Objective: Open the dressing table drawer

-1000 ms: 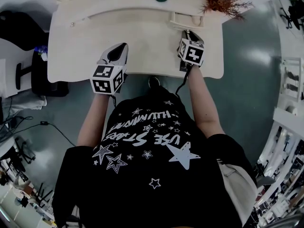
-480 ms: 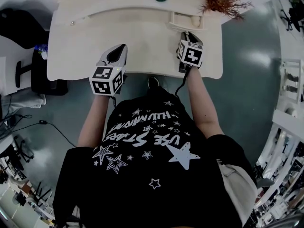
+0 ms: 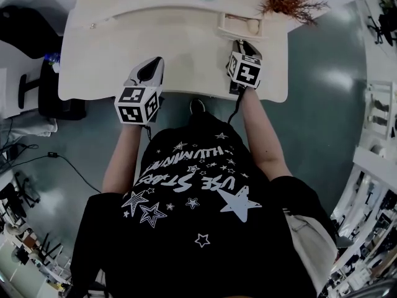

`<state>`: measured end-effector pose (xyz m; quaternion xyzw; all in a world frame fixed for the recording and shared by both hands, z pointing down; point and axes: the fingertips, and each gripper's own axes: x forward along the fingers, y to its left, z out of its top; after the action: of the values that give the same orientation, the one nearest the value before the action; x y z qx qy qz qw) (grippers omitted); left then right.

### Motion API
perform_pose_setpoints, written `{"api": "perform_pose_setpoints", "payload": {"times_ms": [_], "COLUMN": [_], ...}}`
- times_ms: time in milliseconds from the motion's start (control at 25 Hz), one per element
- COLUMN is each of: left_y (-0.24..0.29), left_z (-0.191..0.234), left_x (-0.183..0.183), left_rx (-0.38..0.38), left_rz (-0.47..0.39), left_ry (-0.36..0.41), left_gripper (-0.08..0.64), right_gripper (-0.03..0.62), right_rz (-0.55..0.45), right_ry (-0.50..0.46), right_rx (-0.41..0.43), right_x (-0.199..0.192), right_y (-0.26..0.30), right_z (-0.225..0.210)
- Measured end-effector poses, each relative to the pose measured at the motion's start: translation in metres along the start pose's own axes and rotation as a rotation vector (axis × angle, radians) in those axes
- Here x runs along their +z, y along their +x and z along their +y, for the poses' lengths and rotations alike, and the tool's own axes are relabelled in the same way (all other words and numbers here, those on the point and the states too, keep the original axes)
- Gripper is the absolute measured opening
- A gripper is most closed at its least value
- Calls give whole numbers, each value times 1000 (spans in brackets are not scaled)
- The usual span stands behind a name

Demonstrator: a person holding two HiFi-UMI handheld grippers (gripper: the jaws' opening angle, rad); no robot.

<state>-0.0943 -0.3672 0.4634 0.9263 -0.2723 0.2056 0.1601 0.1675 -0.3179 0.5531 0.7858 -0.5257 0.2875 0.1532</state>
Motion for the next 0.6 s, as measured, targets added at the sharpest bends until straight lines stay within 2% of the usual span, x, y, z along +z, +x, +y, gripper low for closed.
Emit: {"api": "perform_pose_setpoints", "payload": {"times_ms": [120, 360, 600], "left_y": [-3, -10, -35], "left_z": [2, 7, 0], "left_x": [-5, -14, -30], "left_rx": [30, 96, 126], "left_rz": [-5, -32, -55], "left_ry": [-24, -76, -88], "left_gripper": [2, 2, 2], "right_gripper": [196, 216, 224], "right_rz": [-14, -7, -24], "right_ry": [-21, -71, -81], "right_rx": [14, 43, 53], "right_x": [4, 4, -2], "right_y": [-2, -1, -16], "right_z": [1, 7, 14]}}
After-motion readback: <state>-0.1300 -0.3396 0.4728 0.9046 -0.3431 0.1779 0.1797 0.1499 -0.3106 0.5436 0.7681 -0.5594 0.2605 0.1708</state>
